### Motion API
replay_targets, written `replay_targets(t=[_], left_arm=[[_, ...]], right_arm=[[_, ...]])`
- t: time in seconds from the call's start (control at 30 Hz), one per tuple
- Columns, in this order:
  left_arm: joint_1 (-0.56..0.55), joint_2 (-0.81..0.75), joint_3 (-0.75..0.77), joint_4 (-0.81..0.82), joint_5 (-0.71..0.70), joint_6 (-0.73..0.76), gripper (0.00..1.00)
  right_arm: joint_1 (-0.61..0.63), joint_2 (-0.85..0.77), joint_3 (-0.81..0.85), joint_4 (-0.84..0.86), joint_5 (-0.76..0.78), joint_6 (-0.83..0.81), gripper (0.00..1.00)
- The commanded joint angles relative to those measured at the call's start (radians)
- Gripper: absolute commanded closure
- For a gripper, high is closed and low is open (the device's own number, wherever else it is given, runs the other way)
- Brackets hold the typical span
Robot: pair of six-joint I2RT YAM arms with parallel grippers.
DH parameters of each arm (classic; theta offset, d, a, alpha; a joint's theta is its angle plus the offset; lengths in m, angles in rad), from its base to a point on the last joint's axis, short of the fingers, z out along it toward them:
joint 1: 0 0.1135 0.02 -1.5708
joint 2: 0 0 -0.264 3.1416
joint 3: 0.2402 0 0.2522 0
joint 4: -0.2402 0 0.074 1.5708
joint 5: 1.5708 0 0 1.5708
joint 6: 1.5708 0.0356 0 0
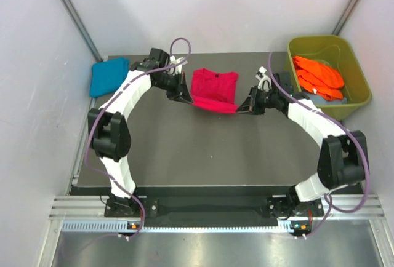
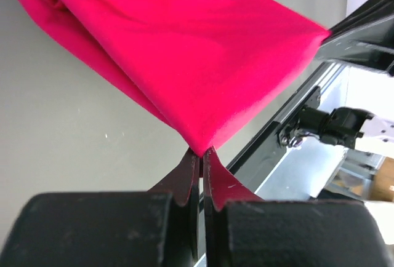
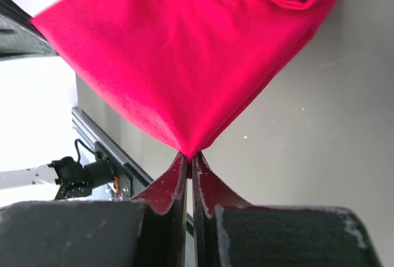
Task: Fold and stack the t-shirts
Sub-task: Fold the tshirt
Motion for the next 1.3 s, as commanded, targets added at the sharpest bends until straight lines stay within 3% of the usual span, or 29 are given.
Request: replay_targets(t=[0.0,0.37,0.53,0.7,1.27], left_arm=[[-0.007,-0.132,-0.041,-0.016,-0.048,0.038,1.0],[-0.007,-0.32,-0.278,-0.039,-0.043,0.046,1.0],[-0.005,-0.322,-0.285,-0.039,-0.058,0.047,1.0],[0.0,-0.215,-0.188,-0.024,-0.068,0.049,1.0],[0.072,0.268,0.353,-0.027,-0.091,0.081,1.0]], right_arm=[[-0.004,-0.115,-0.005,-0.007,0.018,-0.035,1.0],[-0.018,-0.256,-0.113,-0.078,0.041,-0.077,1.0],[-0.018,-0.242,-0.105,-0.029,0.052,-0.068,1.0],[-0.019,-0.129,-0.018,0.006,0.058,-0.077,1.0],[-0.018,0.333,0.426,0.054,0.096,-0.107,1.0]])
